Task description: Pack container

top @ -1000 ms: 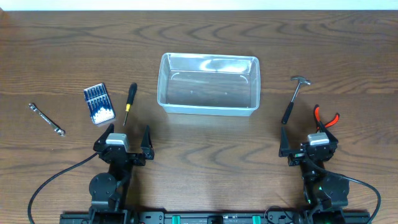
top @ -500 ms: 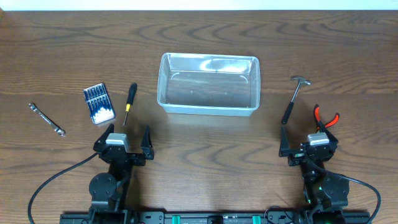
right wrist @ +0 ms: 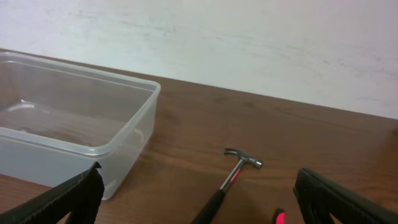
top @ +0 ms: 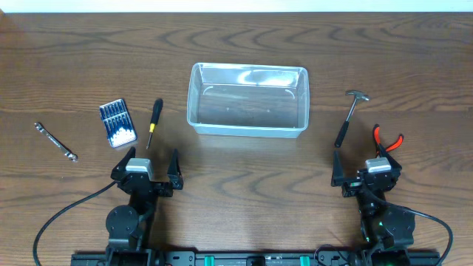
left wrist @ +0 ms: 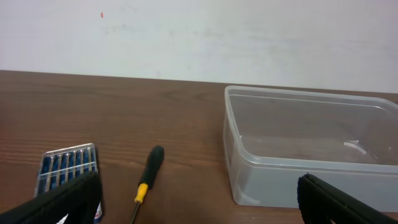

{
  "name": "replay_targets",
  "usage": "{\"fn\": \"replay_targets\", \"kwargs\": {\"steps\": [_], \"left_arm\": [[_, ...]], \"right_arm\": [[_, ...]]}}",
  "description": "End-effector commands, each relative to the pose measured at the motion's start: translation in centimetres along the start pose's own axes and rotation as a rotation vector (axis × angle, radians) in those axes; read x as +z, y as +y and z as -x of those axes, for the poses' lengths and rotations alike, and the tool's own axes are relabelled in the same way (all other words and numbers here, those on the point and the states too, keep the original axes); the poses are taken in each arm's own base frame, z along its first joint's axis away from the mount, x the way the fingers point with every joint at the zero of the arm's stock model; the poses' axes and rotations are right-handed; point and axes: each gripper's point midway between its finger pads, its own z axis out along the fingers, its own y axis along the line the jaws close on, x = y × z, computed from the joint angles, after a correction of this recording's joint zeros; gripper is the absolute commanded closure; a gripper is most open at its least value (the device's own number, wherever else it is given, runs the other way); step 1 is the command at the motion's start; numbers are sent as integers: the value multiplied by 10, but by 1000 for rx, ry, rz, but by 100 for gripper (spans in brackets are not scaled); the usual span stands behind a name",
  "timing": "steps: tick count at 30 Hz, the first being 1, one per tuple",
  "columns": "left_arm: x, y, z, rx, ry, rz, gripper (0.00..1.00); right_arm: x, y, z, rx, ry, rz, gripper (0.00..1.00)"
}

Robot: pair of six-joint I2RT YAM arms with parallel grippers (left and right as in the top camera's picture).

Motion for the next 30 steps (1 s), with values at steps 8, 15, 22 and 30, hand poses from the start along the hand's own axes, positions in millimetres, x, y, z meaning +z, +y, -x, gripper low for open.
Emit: {"fn": "replay_targets", "kwargs": {"steps": [8,15,22,30], "left_arm": [[-2,1,4,-224,1,8,2],[-20,1,104,-131,-84,54,2],[4,-3,154,-99,202,97,2],[23,0,133,-101,663,160,2]], "right_arm": [[1,17,0,231,9,89,1],[-6,9,45,190,-57,74,1],[5,-2,81,158,139,43,1],[16,-6,123,289,662,21,1]]}}
